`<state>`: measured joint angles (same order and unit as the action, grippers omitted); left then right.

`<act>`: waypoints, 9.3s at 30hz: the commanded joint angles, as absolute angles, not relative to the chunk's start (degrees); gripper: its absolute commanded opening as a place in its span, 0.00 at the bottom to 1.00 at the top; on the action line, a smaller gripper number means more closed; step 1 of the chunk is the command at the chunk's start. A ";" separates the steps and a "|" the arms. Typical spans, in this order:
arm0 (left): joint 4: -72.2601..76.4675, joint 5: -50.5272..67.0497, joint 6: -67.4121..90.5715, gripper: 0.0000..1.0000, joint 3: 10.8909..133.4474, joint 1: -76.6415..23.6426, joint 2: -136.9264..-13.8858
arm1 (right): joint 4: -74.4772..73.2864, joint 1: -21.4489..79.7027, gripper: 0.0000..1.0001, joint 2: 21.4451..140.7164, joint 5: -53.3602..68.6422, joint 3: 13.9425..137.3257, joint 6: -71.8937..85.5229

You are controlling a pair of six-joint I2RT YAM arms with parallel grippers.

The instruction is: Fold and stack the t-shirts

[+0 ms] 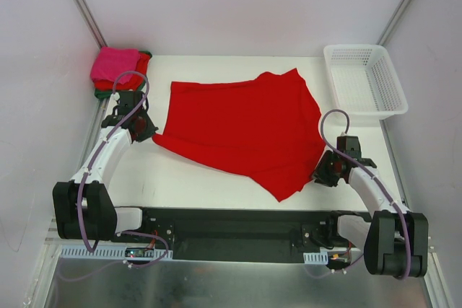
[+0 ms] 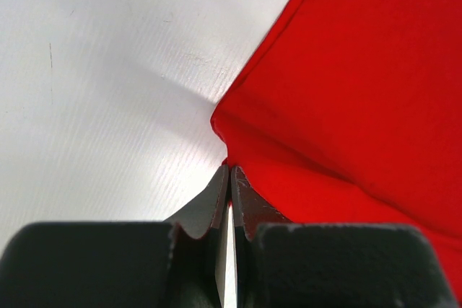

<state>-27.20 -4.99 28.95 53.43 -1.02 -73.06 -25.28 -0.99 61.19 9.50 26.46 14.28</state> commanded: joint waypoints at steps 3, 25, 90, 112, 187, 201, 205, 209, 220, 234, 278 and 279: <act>-26.28 -5.62 28.21 0.00 52.82 -0.35 -71.10 | -24.70 -1.58 0.30 62.58 9.49 28.21 13.71; -26.28 -5.71 28.30 0.00 52.56 0.88 -70.84 | -27.76 -1.76 0.01 59.60 9.41 29.97 12.31; -22.06 -4.04 29.18 0.00 55.36 0.79 -78.13 | -24.43 1.93 0.01 74.88 11.69 73.65 10.63; -16.17 -0.62 29.44 0.00 60.73 0.79 -89.30 | -24.26 2.11 0.01 77.25 5.89 76.02 9.05; -0.09 0.26 30.15 0.41 51.42 -7.02 -80.68 | -26.29 12.55 0.29 75.67 4.93 63.99 6.06; 2.64 -4.75 26.72 0.00 55.10 -16.00 -92.18 | -22.15 20.74 0.01 89.82 1.93 63.81 6.50; 2.64 -4.92 25.93 0.00 55.99 -16.08 -94.39 | -21.71 22.23 0.02 92.89 1.85 64.33 6.33; 2.64 -5.01 25.49 0.00 56.60 -16.08 -95.62 | -21.53 23.20 0.02 94.92 1.67 64.60 6.42; 2.29 -4.04 26.19 0.00 57.04 -16.08 -98.70 | -20.92 24.08 0.01 100.28 1.23 65.39 5.63; 2.29 -3.52 27.86 0.00 54.14 -16.00 -99.49 | -19.78 25.40 0.01 104.41 1.06 64.69 5.36; -10.37 -5.19 40.34 0.00 30.32 -16.26 -70.50 | -34.98 41.74 0.02 86.23 -7.82 48.60 18.63; -10.55 -4.92 40.43 0.00 29.71 -16.35 -69.53 | -35.42 42.10 0.01 84.65 -8.34 48.60 18.89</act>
<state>-6.44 -4.60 38.44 31.29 -15.84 -73.58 -30.26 40.51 89.06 -5.69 49.63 16.69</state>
